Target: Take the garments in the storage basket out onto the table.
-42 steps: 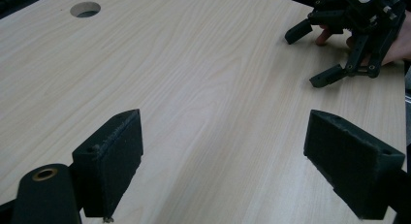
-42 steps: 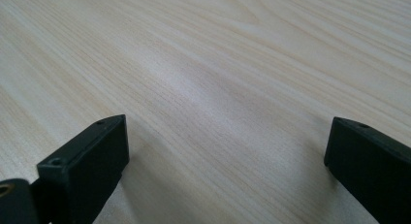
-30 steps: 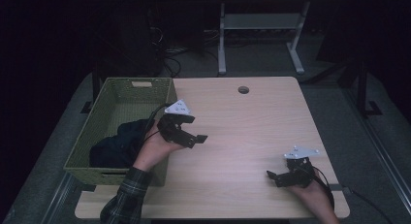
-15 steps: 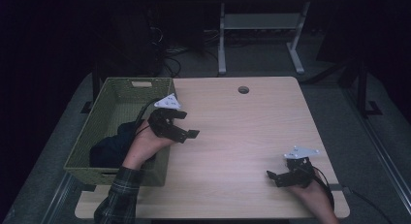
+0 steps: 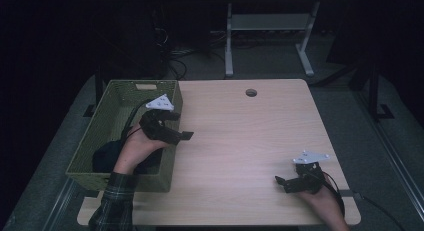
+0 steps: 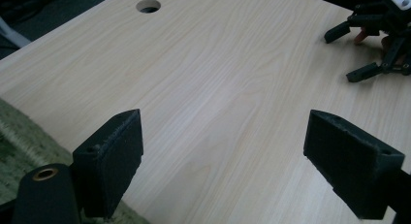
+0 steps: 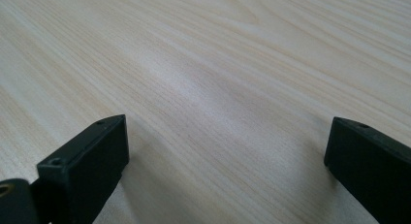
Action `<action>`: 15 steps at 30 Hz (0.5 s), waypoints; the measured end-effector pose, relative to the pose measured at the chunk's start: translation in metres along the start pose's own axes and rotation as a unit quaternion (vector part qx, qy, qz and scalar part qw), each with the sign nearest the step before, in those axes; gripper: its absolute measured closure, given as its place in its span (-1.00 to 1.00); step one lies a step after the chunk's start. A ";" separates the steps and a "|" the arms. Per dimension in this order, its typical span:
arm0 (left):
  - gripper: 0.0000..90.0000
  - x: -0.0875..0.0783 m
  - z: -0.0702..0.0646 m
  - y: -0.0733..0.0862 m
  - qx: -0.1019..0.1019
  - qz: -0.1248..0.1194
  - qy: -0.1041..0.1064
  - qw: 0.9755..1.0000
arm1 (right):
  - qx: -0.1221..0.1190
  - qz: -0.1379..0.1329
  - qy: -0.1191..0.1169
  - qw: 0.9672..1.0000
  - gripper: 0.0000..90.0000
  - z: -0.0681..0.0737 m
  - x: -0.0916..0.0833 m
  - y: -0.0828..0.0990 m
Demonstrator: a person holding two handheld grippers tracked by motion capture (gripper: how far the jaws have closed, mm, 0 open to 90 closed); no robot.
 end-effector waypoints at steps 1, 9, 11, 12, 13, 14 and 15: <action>-0.69 -0.001 0.001 0.001 -0.001 0.000 -0.001 1.000 | 0.000 0.000 0.000 1.000 -0.96 0.000 0.000 0.000; -0.69 -0.010 0.009 0.007 -0.002 0.008 -0.021 1.000 | 0.000 0.000 0.000 1.000 -0.96 0.000 0.000 0.000; -0.69 -0.013 0.011 0.009 -0.002 0.010 -0.025 1.000 | 0.000 0.000 0.000 1.000 -0.96 0.000 0.000 0.000; -0.69 -0.014 0.013 0.010 -0.003 0.009 -0.027 1.000 | 0.000 0.000 0.000 1.000 -0.96 0.000 0.000 0.000; -0.69 -0.016 0.014 0.011 -0.004 0.009 -0.028 1.000 | 0.000 0.000 0.000 1.000 -0.96 0.000 0.000 0.000; -0.69 -0.017 0.015 0.012 -0.007 0.009 -0.030 0.999 | 0.000 0.000 0.000 1.000 -0.96 0.000 0.000 0.000; -0.69 -0.018 0.017 0.013 -0.008 0.010 -0.034 0.999 | 0.000 0.000 0.000 1.000 -0.96 0.000 0.000 0.000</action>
Point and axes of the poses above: each handheld gripper's, and its own axes: x roughly forward along the jaws, y roughly out of its underside, z roughly to its left, the point moved 7 cm from there along x, roughly forward along the jaws, and after that the axes turned 1 degree about -x, right-handed, at the moved point
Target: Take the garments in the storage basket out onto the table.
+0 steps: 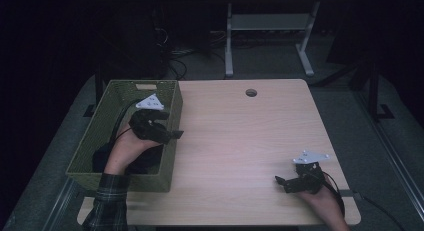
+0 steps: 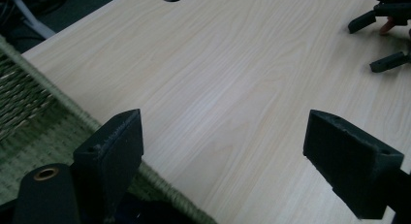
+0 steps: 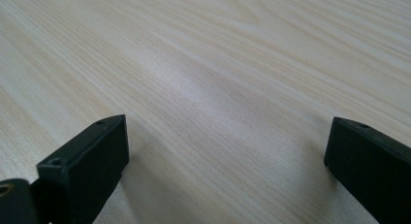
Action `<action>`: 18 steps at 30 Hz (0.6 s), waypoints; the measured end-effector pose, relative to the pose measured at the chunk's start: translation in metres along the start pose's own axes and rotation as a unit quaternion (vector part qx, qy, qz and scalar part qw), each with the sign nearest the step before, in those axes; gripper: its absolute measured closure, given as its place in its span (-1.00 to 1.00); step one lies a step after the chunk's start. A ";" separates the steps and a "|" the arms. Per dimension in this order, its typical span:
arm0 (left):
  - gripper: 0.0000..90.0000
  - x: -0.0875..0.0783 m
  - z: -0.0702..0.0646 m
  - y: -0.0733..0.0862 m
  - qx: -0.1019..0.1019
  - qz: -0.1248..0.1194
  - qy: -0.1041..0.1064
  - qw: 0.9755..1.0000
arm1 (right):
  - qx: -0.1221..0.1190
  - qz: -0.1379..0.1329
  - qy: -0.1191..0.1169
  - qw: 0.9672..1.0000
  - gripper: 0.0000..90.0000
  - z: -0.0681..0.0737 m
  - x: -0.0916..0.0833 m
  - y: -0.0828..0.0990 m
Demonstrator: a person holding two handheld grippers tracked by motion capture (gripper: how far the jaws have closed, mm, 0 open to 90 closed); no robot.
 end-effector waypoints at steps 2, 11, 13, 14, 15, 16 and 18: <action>-0.69 -0.002 0.003 0.002 0.001 0.004 -0.006 1.000 | 0.000 0.000 0.000 1.000 -0.96 0.000 0.000 0.000; -0.69 -0.018 0.016 0.012 -0.005 0.012 -0.026 1.000 | 0.000 0.001 -0.001 1.000 -0.96 0.000 0.000 0.000; -0.69 -0.019 0.018 0.014 -0.007 0.013 -0.029 0.999 | 0.000 0.000 -0.001 1.000 -0.96 0.000 0.000 0.000; -0.69 -0.021 0.020 0.016 -0.008 0.016 -0.032 0.999 | 0.001 0.000 -0.001 1.000 -0.96 0.000 0.000 0.000; -0.69 -0.022 0.021 0.017 -0.011 0.015 -0.035 0.999 | 0.000 0.000 0.000 1.000 -0.96 0.000 0.000 0.000; -0.69 -0.024 0.023 0.019 -0.011 0.018 -0.037 0.999 | 0.000 0.000 0.000 1.000 -0.96 0.000 0.000 0.000; -0.69 -0.026 0.026 0.022 -0.012 0.022 -0.041 0.999 | 0.000 0.000 0.000 1.000 -0.96 0.000 0.000 0.000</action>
Point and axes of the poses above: each handheld gripper's, and its own axes: x roughly forward along the jaws, y roughly out of its underside, z roughly to its left, the point moved 7 cm from there along x, roughly forward along the jaws, and after that the axes turned 1 degree about -x, right-handed, at the moved point
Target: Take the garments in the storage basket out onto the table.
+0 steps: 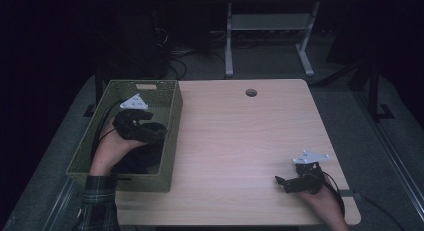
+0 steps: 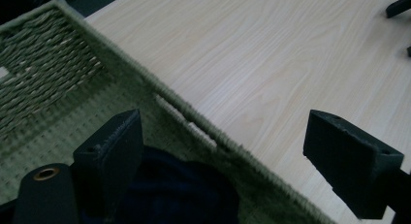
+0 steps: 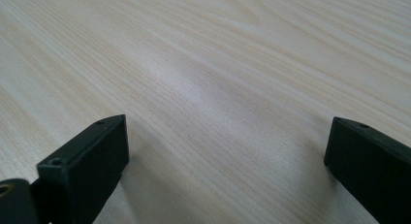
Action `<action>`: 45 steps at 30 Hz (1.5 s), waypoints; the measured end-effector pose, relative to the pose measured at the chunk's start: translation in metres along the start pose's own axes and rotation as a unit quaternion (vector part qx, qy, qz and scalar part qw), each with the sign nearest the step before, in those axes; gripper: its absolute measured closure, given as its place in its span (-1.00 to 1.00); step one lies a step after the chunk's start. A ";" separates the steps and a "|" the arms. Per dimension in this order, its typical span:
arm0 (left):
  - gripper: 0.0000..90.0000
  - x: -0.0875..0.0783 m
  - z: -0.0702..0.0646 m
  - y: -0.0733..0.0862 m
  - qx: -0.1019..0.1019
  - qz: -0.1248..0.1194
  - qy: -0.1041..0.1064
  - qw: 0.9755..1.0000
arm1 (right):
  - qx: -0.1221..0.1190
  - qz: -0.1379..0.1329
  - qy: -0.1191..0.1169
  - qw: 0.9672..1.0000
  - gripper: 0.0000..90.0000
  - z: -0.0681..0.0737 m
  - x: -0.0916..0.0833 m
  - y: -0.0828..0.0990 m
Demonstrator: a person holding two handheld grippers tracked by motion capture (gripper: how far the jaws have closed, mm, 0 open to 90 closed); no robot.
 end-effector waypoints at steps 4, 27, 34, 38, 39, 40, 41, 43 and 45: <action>-0.69 -0.004 0.006 0.006 -0.005 0.006 -0.007 1.000 | 0.000 0.000 0.000 1.000 -0.96 0.000 0.000 0.000; -0.69 -0.017 0.032 0.045 -0.041 0.049 -0.045 0.997 | 0.000 0.000 0.000 1.000 -0.96 0.000 0.000 0.000; -0.69 -0.017 0.040 0.061 -0.051 0.072 -0.057 0.995 | 0.000 0.000 0.000 1.000 -0.96 0.000 0.000 0.000; -0.69 -0.013 0.044 0.067 -0.058 0.081 -0.057 0.993 | 0.000 0.000 0.000 1.000 -0.96 0.000 0.000 0.000; -0.69 -0.012 0.044 0.069 -0.057 0.084 -0.056 0.993 | 0.000 0.000 0.000 1.000 -0.96 0.000 0.000 0.000; -0.69 -0.011 0.044 0.070 -0.059 0.086 -0.055 0.993 | 0.000 0.000 0.000 1.000 -0.96 0.000 0.000 0.000; -0.69 -0.011 0.045 0.071 -0.058 0.090 -0.055 0.993 | 0.000 0.000 0.000 1.000 -0.96 0.000 0.000 0.000; -0.69 -0.010 0.045 0.072 -0.059 0.093 -0.053 0.992 | 0.000 0.000 0.000 1.000 -0.96 0.000 0.000 0.000; -0.69 -0.010 0.045 0.073 -0.059 0.095 -0.053 0.992 | 0.000 0.000 0.000 1.000 -0.96 0.000 0.000 0.000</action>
Point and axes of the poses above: each handheld gripper's, and its own axes: x roughly forward along the jaws, y roughly out of its underside, z roughly to its left, the point moved 7 cm from there along x, roughly forward along the jaws, and after that the axes turned 1 degree about -x, right-handed, at the moved point
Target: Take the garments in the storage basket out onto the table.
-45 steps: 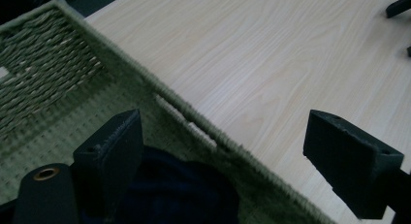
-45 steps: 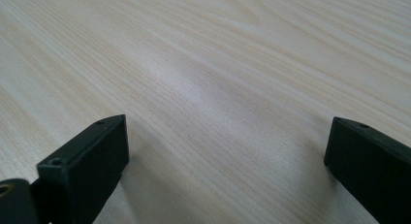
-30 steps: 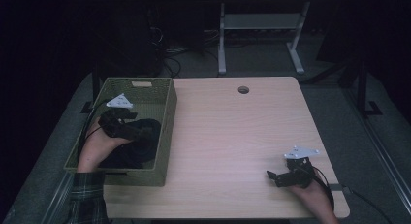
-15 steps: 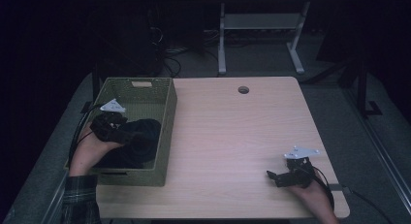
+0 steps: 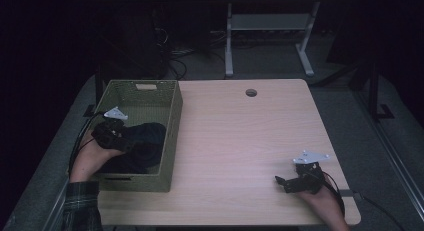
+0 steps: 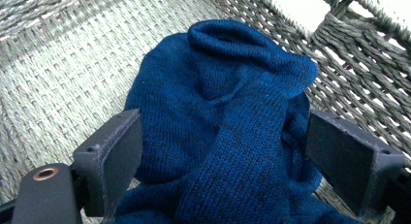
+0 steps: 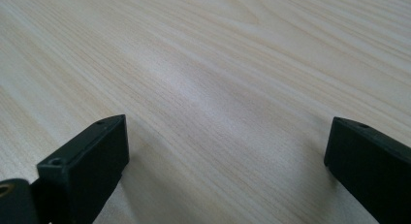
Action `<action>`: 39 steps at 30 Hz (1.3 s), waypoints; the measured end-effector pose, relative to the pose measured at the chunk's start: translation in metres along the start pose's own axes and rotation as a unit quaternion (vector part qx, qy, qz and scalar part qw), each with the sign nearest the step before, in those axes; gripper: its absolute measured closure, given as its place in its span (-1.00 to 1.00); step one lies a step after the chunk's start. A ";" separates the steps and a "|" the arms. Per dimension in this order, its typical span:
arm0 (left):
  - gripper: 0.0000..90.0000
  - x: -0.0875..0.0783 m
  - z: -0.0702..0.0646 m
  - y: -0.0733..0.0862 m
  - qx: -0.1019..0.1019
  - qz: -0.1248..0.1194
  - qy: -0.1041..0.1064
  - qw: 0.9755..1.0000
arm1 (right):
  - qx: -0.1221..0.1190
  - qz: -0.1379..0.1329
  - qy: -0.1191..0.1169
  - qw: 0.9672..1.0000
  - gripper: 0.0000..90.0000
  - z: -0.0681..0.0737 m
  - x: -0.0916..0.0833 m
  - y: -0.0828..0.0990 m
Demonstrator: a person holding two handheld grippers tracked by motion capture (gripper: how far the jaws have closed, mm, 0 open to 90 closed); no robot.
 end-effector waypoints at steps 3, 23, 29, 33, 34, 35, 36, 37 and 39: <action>-0.69 0.002 0.000 0.002 0.003 0.010 0.000 1.000 | 0.000 0.000 0.000 1.000 -0.96 0.000 0.000 0.000; 0.67 0.005 -0.007 0.010 0.017 0.072 0.029 0.997 | 0.000 0.000 0.000 1.000 -0.96 0.000 0.000 0.000; 0.72 0.001 -0.007 0.005 0.014 0.070 0.026 0.997 | 0.000 0.000 0.000 1.000 -0.96 0.000 0.000 0.000; 0.72 -0.006 -0.007 -0.003 0.014 0.066 0.025 0.997 | 0.000 0.000 0.000 1.000 -0.96 0.000 0.000 0.000; 0.72 -0.008 -0.006 -0.004 0.015 0.063 0.025 0.998 | 0.000 0.000 0.000 1.000 -0.96 0.000 0.000 0.000; 0.73 -0.009 -0.006 -0.006 0.015 0.063 0.026 0.998 | 0.000 0.000 0.000 1.000 -0.96 0.000 0.000 0.000; 0.73 -0.011 -0.006 -0.007 0.015 0.062 0.026 0.998 | 0.000 0.000 0.000 1.000 -0.96 0.000 0.000 0.000; 0.73 -0.012 -0.005 -0.009 0.014 0.061 0.025 0.998 | 0.000 0.000 0.000 1.000 -0.96 0.000 0.000 0.000; 0.73 -0.017 -0.004 -0.013 0.015 0.058 0.024 0.998 | 0.000 0.000 0.000 1.000 -0.96 0.000 0.000 0.000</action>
Point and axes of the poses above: each handheld gripper's, and its own axes: x roughly forward along the jaws, y roughly out of its underside, z roughly to its left, the point moved 7 cm from there along x, roughly forward along the jaws, and after that the axes turned 1 degree about -x, right-handed, at the moved point
